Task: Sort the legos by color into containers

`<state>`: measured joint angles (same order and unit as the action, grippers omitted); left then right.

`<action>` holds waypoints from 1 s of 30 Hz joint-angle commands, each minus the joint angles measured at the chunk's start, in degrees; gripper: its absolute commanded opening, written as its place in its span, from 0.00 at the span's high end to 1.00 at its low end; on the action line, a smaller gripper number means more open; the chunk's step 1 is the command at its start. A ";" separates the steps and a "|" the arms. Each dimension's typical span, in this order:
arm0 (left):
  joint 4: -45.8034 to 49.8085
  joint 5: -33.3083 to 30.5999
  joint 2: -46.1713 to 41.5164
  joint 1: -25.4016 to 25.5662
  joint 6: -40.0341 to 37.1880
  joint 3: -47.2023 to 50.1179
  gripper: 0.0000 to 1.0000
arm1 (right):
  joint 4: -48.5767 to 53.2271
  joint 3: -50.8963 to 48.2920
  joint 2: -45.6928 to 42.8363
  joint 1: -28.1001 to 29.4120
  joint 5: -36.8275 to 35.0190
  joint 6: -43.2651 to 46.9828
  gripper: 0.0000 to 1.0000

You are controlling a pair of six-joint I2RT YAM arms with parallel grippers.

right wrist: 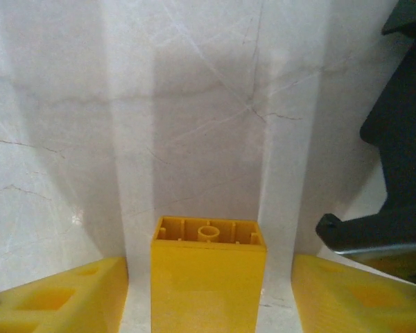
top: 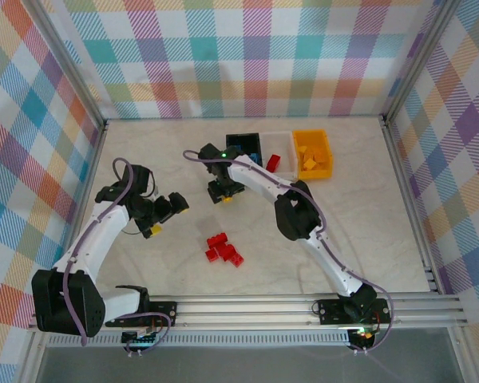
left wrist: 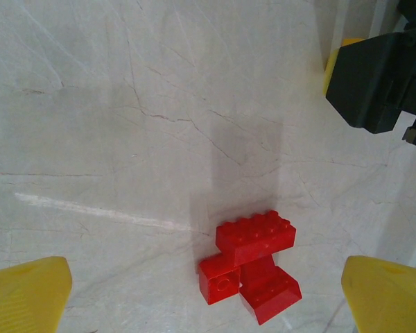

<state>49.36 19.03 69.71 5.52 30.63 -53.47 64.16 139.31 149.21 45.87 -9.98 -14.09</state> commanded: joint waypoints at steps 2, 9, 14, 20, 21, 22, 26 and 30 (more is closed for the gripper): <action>1.35 0.68 0.84 -0.77 -0.75 -0.70 0.00 | 1.69 0.53 1.35 0.54 -2.04 0.20 0.44; 0.36 0.91 1.24 -0.77 -0.51 -0.38 0.00 | 2.41 1.38 0.83 0.60 -2.66 0.80 0.63; -0.99 0.84 0.72 -0.77 0.07 1.19 0.00 | 2.64 0.05 -2.35 0.63 -1.95 0.73 0.66; -2.71 0.75 -0.01 -0.77 1.23 1.95 0.00 | 1.01 -7.78 -12.87 -0.43 3.79 -0.95 0.67; -2.92 0.84 -0.23 -0.77 1.37 1.96 0.00 | 0.24 -10.00 -15.61 -1.02 5.28 -1.70 0.67; -3.24 1.05 -0.27 -0.73 1.58 1.93 0.00 | -0.64 -12.29 -18.49 -1.70 6.59 -2.53 0.67; -4.66 2.02 -0.13 -0.68 1.85 1.55 0.00 | -4.31 -20.26 -28.97 -6.10 10.82 -5.93 0.67; -6.43 3.42 1.01 0.16 1.82 0.41 0.00 | -7.02 -25.47 -36.05 -13.52 13.38 -9.14 0.67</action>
<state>44.77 20.58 70.76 5.52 32.01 -52.12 59.37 116.53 116.64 36.80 0.19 -19.49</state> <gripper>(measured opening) 0.999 0.329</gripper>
